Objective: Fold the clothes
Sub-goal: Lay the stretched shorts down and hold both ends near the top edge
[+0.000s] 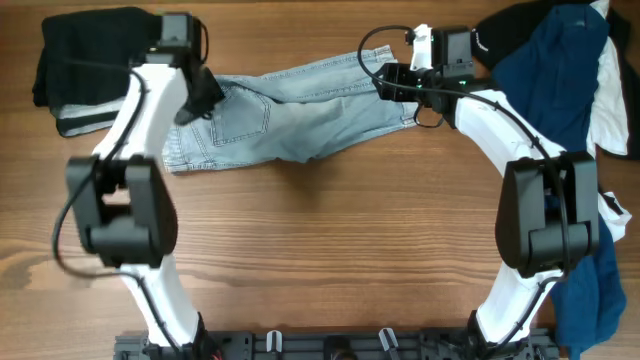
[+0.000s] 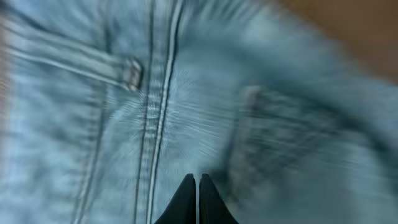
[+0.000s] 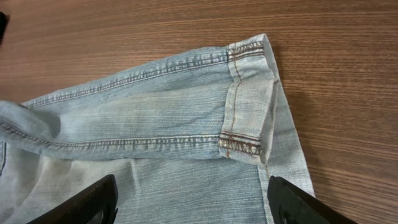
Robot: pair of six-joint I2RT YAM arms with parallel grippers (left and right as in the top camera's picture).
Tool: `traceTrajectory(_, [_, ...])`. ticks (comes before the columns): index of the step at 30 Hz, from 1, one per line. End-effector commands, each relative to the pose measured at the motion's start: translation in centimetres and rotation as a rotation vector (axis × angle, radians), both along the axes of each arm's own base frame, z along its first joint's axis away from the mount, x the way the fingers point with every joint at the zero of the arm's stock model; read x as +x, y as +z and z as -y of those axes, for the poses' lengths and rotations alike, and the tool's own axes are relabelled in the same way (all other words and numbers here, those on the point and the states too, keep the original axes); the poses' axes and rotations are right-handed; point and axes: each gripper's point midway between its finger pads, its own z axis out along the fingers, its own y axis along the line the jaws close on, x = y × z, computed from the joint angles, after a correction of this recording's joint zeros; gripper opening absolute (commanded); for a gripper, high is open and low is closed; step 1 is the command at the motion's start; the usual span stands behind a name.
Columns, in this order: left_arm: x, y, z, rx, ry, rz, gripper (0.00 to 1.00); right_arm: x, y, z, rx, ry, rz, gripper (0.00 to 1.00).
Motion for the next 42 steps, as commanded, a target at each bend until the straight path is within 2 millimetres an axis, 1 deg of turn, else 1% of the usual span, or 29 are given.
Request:
traceTrajectory(1, [-2.6,-6.0,-0.4,0.018,-0.008,-0.199,0.04,0.3,1.7,-0.3,0.007,0.014,0.035,0.78])
traceTrajectory(2, [-3.5,-7.4,-0.9,0.048,0.015,-0.246,0.04,0.1,1.5,-0.2,0.003,0.014,0.02,0.79])
traceTrajectory(3, [-4.2,-8.2,-1.3,0.07,0.04,-0.27,0.04,-0.1,1.3,-0.2,0.002,0.014,0.009,0.79])
traceTrajectory(4, [-5.4,-9.5,-1.6,0.081,0.056,-0.306,0.04,-0.4,1.0,-0.2,0.001,0.013,-0.008,0.82])
traceTrajectory(6, [-7.3,-11.1,-1.6,0.082,0.079,-0.349,0.04,-1.0,0.6,-0.3,0.002,0.017,-0.041,0.82])
traceTrajectory(7, [-8.8,-11.9,-1.7,0.085,0.083,-0.385,0.04,-1.3,0.4,-0.5,0.009,0.025,-0.054,0.82])
traceTrajectory(9, [-11.2,-13.3,-1.6,0.09,0.081,-0.444,0.04,-2.0,0.1,-0.9,0.024,0.017,-0.091,0.81])
traceTrajectory(10, [-12.2,-13.8,-1.4,0.092,0.085,-0.465,0.04,-2.1,0.0,-0.9,0.032,0.005,-0.104,0.78])
traceTrajectory(11, [-12.7,-14.0,-1.3,0.095,0.085,-0.476,0.04,-2.0,0.1,-0.9,0.044,-0.011,-0.107,0.78])
traceTrajectory(12, [-13.4,-14.3,-1.1,0.098,0.079,-0.49,0.04,-1.4,0.4,-1.0,0.056,-0.025,-0.085,0.74])
traceTrajectory(13, [-13.6,-14.4,-0.8,0.1,0.071,-0.496,0.04,-0.8,0.6,-1.1,0.062,-0.026,-0.061,0.68])
traceTrajectory(14, [-13.7,-14.4,-0.6,0.104,0.077,-0.494,0.04,0.0,0.5,-0.9,0.073,-0.063,-0.043,0.63])
traceTrajectory(15, [-13.5,-14.4,-0.3,0.1,0.081,-0.486,0.04,0.9,0.1,-0.7,0.079,-0.104,-0.025,0.6])
traceTrajectory(17, [-13.2,-14.5,-0.1,0.084,0.084,-0.474,0.04,2.1,-0.9,-0.9,0.099,-0.128,-0.004,0.54])
traceTrajectory(19, [-13.1,-14.6,0.0,0.083,0.084,-0.471,0.04,2.7,-2.5,0.0,0.087,-0.206,-0.021,0.49])
traceTrajectory(20, [-13.1,-14.6,0.0,0.083,0.083,-0.469,0.04,2.8,-2.9,0.1,0.084,-0.214,-0.021,0.49])
traceTrajectory(22, [-12.9,-14.6,0.1,0.076,0.084,-0.459,0.04,2.8,-4.3,0.3,0.072,-0.223,-0.039,0.48])
traceTrajectory(25, [-12.6,-14.7,0.2,0.069,0.084,-0.45,0.04,3.1,-5.4,0.5,0.075,-0.252,-0.045,0.48])
traceTrajectory(27, [-12.6,-14.7,0.2,0.069,0.084,-0.45,0.04,3.6,-5.2,0.2,0.084,-0.247,-0.023,0.47])
traceTrajectory(28, [-12.6,-14.7,0.2,0.069,0.084,-0.45,0.04,3.8,-4.9,-0.1,0.089,-0.241,-0.006,0.44])
traceTrajectory(30, [-12.6,-14.7,0.2,0.069,0.084,-0.447,0.04,4.2,-4.2,-1.1,0.111,-0.238,0.026,0.31])
traceTrajectory(31, [-12.5,-14.7,0.2,0.068,0.084,-0.446,0.04,4.3,-4.0,-1.6,0.114,-0.229,0.037,0.29])
traceTrajectory(32, [-12.5,-14.7,0.2,0.068,0.084,-0.446,0.04,4.3,-4.1,-2.2,0.116,-0.231,0.041,0.27])
traceTrajectory(35, [-12.5,-14.7,0.2,0.069,0.084,-0.446,0.04,4.1,-4.9,-2.4,0.102,-0.25,0.025,0.26])
traceTrajectory(37, [-12.5,-14.8,0.2,0.068,0.083,-0.443,0.04,4.2,-5.0,-2.0,0.086,-0.267,0.03,0.27])
traceTrajectory(40, [-12.4,-14.8,0.2,0.068,0.084,-0.442,0.04,4.1,-5.7,-0.4,0.021,-0.329,0.022,0.29])
traceTrajectory(42, [-12.4,-14.8,0.2,0.068,0.083,-0.442,0.04,3.8,-6.2,-0.1,0.003,-0.34,0.007,0.3])
